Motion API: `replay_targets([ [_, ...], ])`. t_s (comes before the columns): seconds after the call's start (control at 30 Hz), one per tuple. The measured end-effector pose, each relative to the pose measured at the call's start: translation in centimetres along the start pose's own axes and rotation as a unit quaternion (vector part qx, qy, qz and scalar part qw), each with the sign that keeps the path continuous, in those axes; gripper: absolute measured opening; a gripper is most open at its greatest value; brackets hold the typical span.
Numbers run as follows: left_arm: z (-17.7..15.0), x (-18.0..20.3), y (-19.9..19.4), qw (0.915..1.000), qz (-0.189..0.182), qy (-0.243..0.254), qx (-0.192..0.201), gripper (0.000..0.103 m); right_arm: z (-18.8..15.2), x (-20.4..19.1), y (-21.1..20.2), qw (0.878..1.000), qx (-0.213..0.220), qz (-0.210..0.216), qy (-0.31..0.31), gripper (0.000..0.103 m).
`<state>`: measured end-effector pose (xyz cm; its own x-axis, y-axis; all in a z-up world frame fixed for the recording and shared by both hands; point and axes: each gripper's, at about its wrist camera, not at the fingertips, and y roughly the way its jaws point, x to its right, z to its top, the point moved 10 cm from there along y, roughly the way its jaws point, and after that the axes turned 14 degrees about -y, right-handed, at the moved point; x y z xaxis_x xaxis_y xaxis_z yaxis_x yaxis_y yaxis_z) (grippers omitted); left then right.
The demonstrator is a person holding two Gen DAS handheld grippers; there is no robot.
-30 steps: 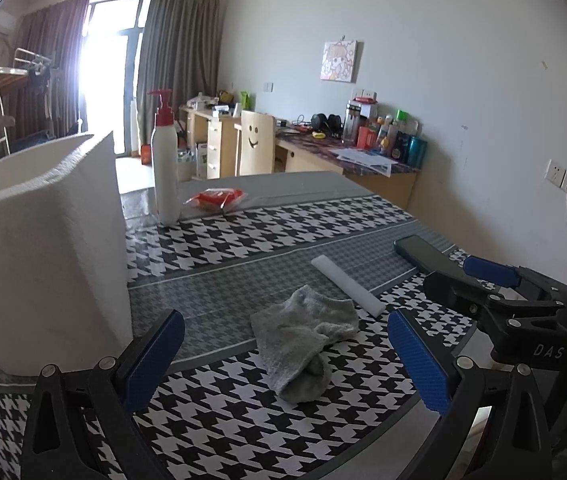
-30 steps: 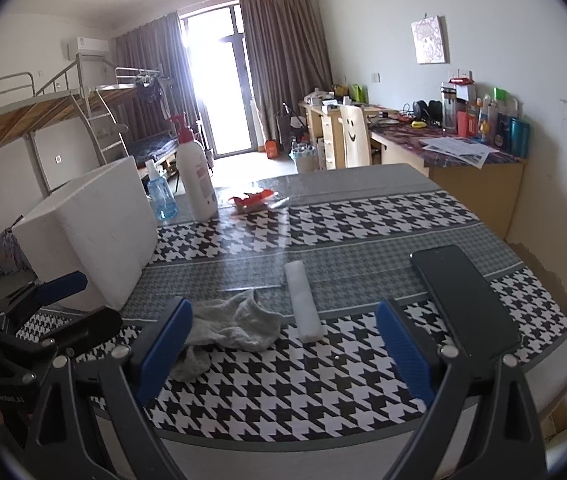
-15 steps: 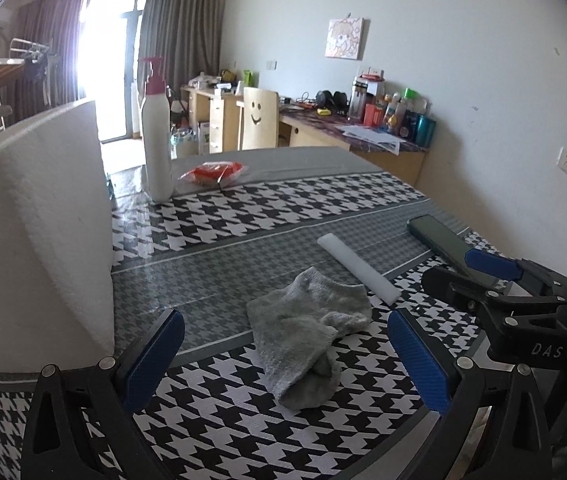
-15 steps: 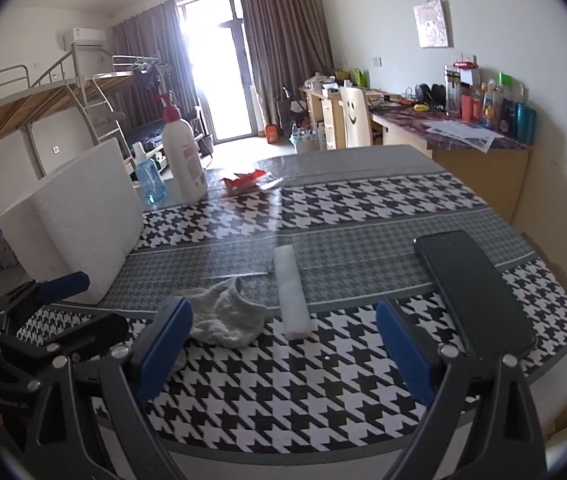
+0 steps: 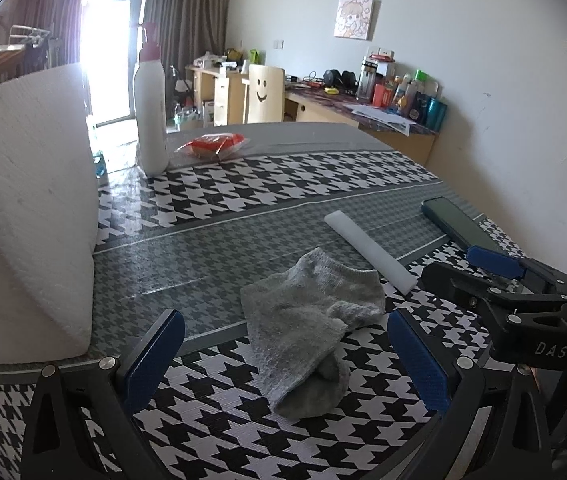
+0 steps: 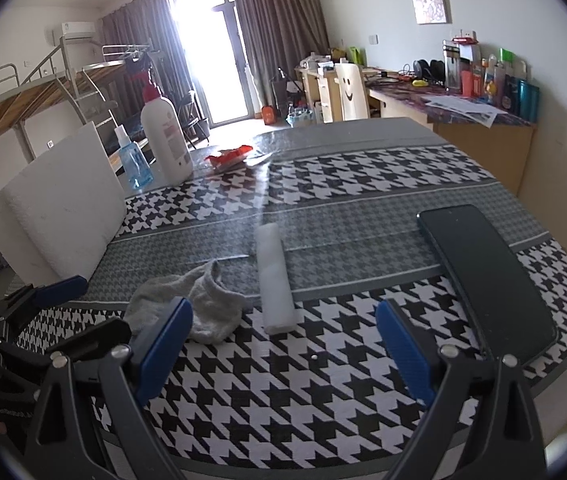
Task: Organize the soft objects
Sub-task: 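Close the left gripper on the gray cloth while the right gripper closes on the white foam stick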
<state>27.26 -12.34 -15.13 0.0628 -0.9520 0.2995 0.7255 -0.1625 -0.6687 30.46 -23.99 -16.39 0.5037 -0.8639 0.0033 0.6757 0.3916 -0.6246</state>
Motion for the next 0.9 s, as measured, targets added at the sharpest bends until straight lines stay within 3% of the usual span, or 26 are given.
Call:
replay_targets([
  [0.3, -0.2, 0.0, 0.9, 0.9999, -0.006, -0.003, -0.012, 0.096, 0.2, -0.1, 0.7, 1.0, -0.007, -0.002, -0.006, 0.095],
  [0.57, -0.6, 0.8, 2.2, 0.9991, -0.013, 0.003, -0.04, 0.081, 0.0, 0.5, 1.0, 1.0, -0.013, -0.012, -0.009, 0.095],
  [0.73, -1.1, 0.8, 3.0, 0.9981, -0.007, 0.003, -0.061, 0.069, 0.1, 0.8, 1.4, 1.0, -0.017, -0.009, -0.015, 0.095],
  [0.9, -1.3, 0.5, 3.4, 0.9976, 0.006, 0.004, -0.068, 0.063, 0.1, 0.4, 1.8, 0.999, -0.021, -0.007, -0.028, 0.095],
])
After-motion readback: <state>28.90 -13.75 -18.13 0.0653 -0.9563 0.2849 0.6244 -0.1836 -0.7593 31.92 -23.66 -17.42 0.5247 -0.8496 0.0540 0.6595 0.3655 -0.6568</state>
